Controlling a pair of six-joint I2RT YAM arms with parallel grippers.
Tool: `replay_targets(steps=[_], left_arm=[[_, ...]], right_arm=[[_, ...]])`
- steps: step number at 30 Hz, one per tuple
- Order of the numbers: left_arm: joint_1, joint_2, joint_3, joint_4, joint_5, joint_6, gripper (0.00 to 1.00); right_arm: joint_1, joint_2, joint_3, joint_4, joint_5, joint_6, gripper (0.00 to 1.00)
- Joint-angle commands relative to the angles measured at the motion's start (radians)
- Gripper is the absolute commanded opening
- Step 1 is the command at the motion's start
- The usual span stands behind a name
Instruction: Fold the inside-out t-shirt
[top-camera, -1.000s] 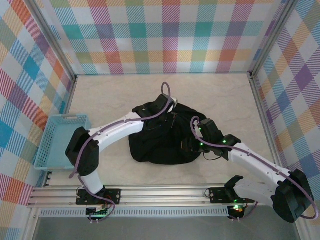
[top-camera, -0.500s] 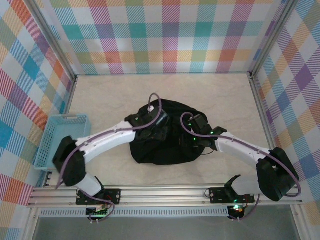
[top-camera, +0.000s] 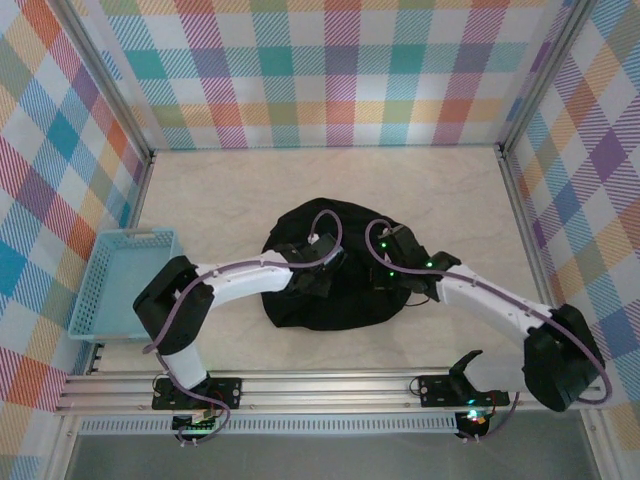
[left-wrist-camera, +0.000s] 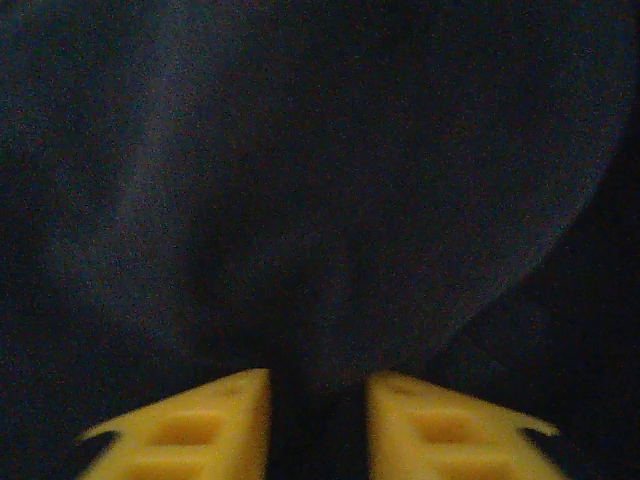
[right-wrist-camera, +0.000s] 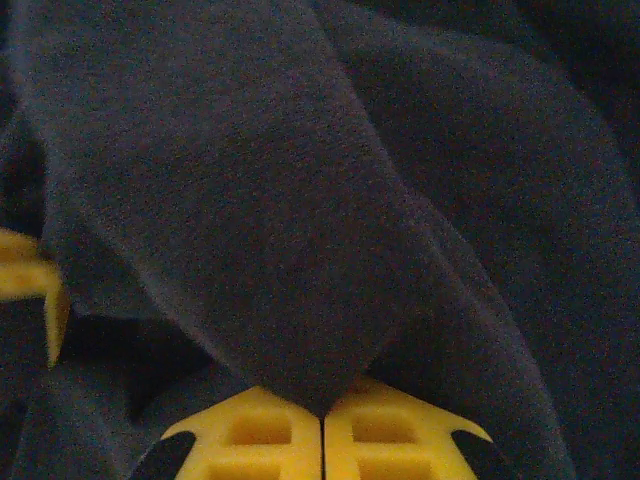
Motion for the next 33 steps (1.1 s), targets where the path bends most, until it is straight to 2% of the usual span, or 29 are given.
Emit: replay_targets(steps=[1, 3, 8, 11, 16, 18, 21, 23, 26, 30, 33], left_arm=[[0.03, -0.029, 0.07, -0.027, -0.04, 0.036, 0.1], [0.031, -0.074, 0.072, -0.049, -0.051, 0.04, 0.0], [0.039, -0.337, 0.014, -0.06, -0.068, 0.045, 0.0], [0.085, -0.5, 0.0, -0.05, 0.041, 0.082, 0.0], [0.179, -0.71, 0.057, -0.087, 0.14, 0.079, 0.0], [0.186, -0.802, 0.068, -0.065, 0.166, 0.068, 0.0], [0.197, -0.895, 0.079, -0.043, 0.142, 0.057, 0.0], [0.2, -0.894, 0.106, -0.081, 0.04, 0.055, 0.0], [0.239, -0.769, 0.18, -0.208, -0.107, 0.035, 0.0], [0.314, -0.514, 0.271, -0.37, -0.122, -0.011, 0.0], [0.372, -0.354, 0.297, -0.417, -0.071, -0.034, 0.0]], right_arm=[[-0.003, -0.089, 0.03, -0.069, 0.037, -0.032, 0.0], [-0.01, -0.145, 0.036, -0.097, 0.032, -0.042, 0.0], [-0.075, -0.311, 0.106, -0.185, -0.04, -0.079, 0.0], [-0.168, -0.378, 0.197, -0.238, -0.15, -0.097, 0.0], [-0.287, -0.395, 0.421, -0.336, -0.336, -0.115, 0.0], [-0.297, -0.402, 0.531, -0.386, -0.338, -0.129, 0.0], [-0.299, -0.4, 0.664, -0.453, -0.274, -0.147, 0.0], [-0.3, -0.375, 0.715, -0.478, -0.227, -0.159, 0.0], [-0.301, -0.322, 0.691, -0.46, -0.177, -0.169, 0.0], [-0.3, -0.256, 0.551, -0.355, -0.212, -0.149, 0.0], [-0.3, -0.204, 0.422, -0.27, -0.211, -0.139, 0.0]])
